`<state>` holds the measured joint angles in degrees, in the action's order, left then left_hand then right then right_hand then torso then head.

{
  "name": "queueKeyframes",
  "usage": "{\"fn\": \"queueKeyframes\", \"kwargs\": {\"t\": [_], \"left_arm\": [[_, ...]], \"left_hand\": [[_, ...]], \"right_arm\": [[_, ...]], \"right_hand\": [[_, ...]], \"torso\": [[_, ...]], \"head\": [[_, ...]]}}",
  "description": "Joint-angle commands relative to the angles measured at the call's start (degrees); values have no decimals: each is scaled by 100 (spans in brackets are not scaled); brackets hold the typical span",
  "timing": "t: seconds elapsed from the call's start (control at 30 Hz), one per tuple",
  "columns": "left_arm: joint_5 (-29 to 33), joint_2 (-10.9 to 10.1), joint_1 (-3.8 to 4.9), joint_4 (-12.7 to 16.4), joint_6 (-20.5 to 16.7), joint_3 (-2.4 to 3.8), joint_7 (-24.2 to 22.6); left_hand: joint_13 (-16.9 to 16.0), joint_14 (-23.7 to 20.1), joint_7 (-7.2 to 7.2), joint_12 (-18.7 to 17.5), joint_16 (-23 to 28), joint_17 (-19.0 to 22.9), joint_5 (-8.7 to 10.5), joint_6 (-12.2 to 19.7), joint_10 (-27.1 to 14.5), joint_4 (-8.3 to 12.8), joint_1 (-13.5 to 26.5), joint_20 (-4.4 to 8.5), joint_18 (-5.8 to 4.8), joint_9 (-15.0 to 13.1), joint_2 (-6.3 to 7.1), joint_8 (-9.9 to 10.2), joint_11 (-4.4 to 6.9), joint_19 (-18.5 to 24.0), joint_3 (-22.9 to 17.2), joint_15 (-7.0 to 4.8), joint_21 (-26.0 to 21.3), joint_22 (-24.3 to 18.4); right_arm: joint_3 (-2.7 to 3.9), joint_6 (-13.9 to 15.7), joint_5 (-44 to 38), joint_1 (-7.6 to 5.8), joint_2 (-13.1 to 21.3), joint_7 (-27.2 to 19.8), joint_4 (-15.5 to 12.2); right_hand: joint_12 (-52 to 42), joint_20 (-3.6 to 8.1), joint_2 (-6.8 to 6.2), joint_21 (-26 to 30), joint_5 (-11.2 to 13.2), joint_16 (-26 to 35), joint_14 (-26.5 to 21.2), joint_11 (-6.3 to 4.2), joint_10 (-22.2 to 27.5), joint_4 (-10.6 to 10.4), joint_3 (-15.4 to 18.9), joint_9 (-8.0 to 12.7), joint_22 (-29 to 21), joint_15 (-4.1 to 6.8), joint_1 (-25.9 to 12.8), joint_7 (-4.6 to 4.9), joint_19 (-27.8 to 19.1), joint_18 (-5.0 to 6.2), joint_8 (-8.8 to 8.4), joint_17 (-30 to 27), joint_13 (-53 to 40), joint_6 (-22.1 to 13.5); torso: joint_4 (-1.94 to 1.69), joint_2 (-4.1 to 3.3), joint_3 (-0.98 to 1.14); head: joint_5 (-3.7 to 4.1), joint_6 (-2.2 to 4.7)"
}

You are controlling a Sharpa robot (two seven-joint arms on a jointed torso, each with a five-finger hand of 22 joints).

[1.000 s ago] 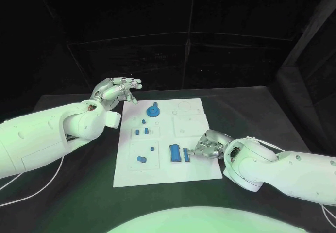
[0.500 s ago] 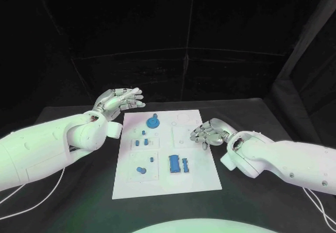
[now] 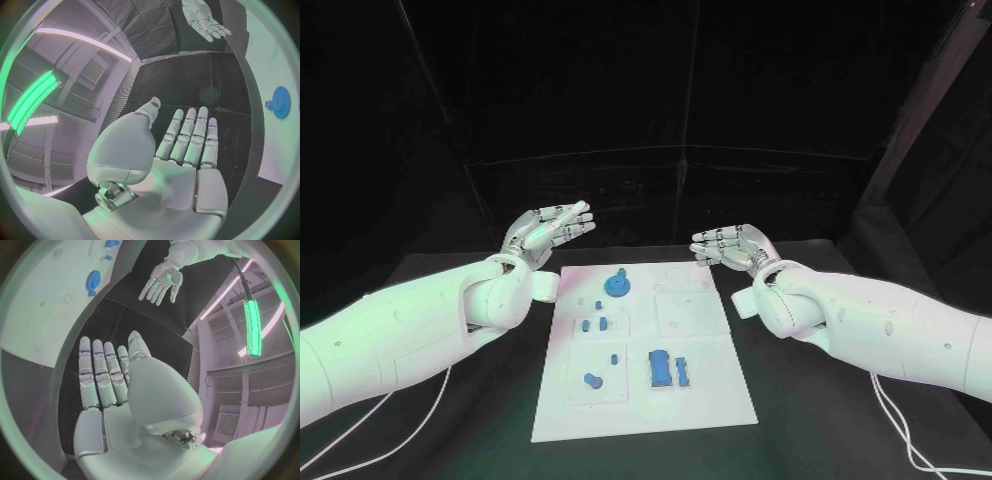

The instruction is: Assemble the parts on the task board

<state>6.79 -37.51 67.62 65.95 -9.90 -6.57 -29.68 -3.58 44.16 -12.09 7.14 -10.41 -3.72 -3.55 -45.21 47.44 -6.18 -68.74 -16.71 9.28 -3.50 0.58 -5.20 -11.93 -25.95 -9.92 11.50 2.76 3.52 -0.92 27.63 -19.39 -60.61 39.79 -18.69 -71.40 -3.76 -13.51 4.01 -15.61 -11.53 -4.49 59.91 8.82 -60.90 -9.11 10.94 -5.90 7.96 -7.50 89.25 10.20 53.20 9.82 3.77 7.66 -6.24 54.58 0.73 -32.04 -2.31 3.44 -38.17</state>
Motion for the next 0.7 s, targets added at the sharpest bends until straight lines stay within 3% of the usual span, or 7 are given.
{"fn": "queueKeyframes", "kwargs": {"t": [0.03, 0.1, 0.13, 0.33, 0.63, 0.67, 0.7], "left_arm": [[260, 100, -9, -89, -406, 9, -355], [273, 135, -23, -113, -452, 9, -373], [71, 97, -17, -83, -123, 3, -75], [5, 25, -80, 135, -412, 60, -69], [-291, -297, -369, 1116, -1715, 319, -44], [-333, -343, -410, 1257, -1903, 356, -41], [-375, -388, -450, 1395, -2086, 392, -37]], "left_hand": [[2, -71, -192, -167, 192, -8, -2, 511, -182, -24, -11, -9, -78, 27, -39, 180, -75, 383, 129, 63, -27, -71], [8, -81, -202, -203, 232, -9, -2, 543, -255, -29, -22, -9, -87, 29, -48, 194, -79, 414, 159, 69, -25, -77], [358, -1371, 443, -714, 457, 372, 355, 1702, -1576, 162, 2062, 496, -279, 350, -58, 520, 305, 1044, 388, -310, -276, -352], [358, -1993, 519, -714, 599, 372, 355, 2291, -2258, 618, 3008, 743, -374, 350, -58, 520, 485, 1373, 534, -468, -276, -352], [358, -2761, 725, -714, 1041, 372, 355, 2999, -3044, 618, 4233, 1050, -496, 350, -58, 520, 711, 1748, 992, -686, -276, -352], [358, -2829, 745, -714, 1041, 372, 355, 3063, -3116, 618, 4341, 1080, -500, 350, -58, 520, 729, 1778, 992, -705, -276, -352], [358, -2893, 765, -714, 1041, 372, 355, 3120, -3181, 618, 4446, 1108, -928, 350, -58, 520, 750, 1806, 992, -725, -276, -352]], "right_arm": [[12, -384, 493, -14, -53, -591, 128], [14, -403, 503, -15, -75, -613, 163], [10, -103, 158, -1, -60, -183, 111], [22, 155, 420, 6, 21, -320, -179], [71, 1188, 1471, 33, 345, -867, -1339], [75, 1283, 1567, 35, 375, -917, -1445], [79, 1365, 1651, 37, 401, -961, -1538]], "right_hand": [[10, 31, 31, 207, -29, 68, 177, 13, -39, 135, -62, 98, -159, 40, -79, 0, 204, 91, -16, -174, 195, 14], [9, 49, 53, 238, -15, 62, 276, -6, -63, 166, -86, 125, -193, 47, -100, 12, 313, 92, -15, -213, 238, 33], [376, 433, -401, 618, 336, 449, -1644, -266, 1825, 370, -382, 590, -357, 252, -2720, -306, -1419, -295, -377, -359, 624, -1637], [376, 621, -401, 821, 492, 449, -2421, -386, 2606, 509, -522, 590, -796, 750, -3941, -437, -2100, -335, -377, -766, 624, -2350], [376, 851, -401, 1054, 700, 449, -3547, -882, 3702, 911, -1094, 590, -796, 750, -5509, -619, -3115, -517, -377, -766, 624, -3329], [376, 873, -401, 1076, 721, 449, -3652, -882, 3808, 911, -1094, 590, -796, 750, -5656, -1020, -3209, -518, -377, -766, 624, -3420], [376, 881, -401, 1085, 731, 449, -3702, -882, 3857, 911, -1094, 590, -796, 750, -5727, -1020, -3257, -518, -377, -766, 624, -3463]], "torso": [[-44, 41, 22], [-65, 29, 38], [-9, 22, 7], [-35, 48, 98], [-73, 86, 231], [-73, 86, 231], [-73, 86, 231]], "head": [[33, 104], [24, 105], [15, 67], [-130, 193], [-344, 379], [-344, 379], [-344, 379]]}}
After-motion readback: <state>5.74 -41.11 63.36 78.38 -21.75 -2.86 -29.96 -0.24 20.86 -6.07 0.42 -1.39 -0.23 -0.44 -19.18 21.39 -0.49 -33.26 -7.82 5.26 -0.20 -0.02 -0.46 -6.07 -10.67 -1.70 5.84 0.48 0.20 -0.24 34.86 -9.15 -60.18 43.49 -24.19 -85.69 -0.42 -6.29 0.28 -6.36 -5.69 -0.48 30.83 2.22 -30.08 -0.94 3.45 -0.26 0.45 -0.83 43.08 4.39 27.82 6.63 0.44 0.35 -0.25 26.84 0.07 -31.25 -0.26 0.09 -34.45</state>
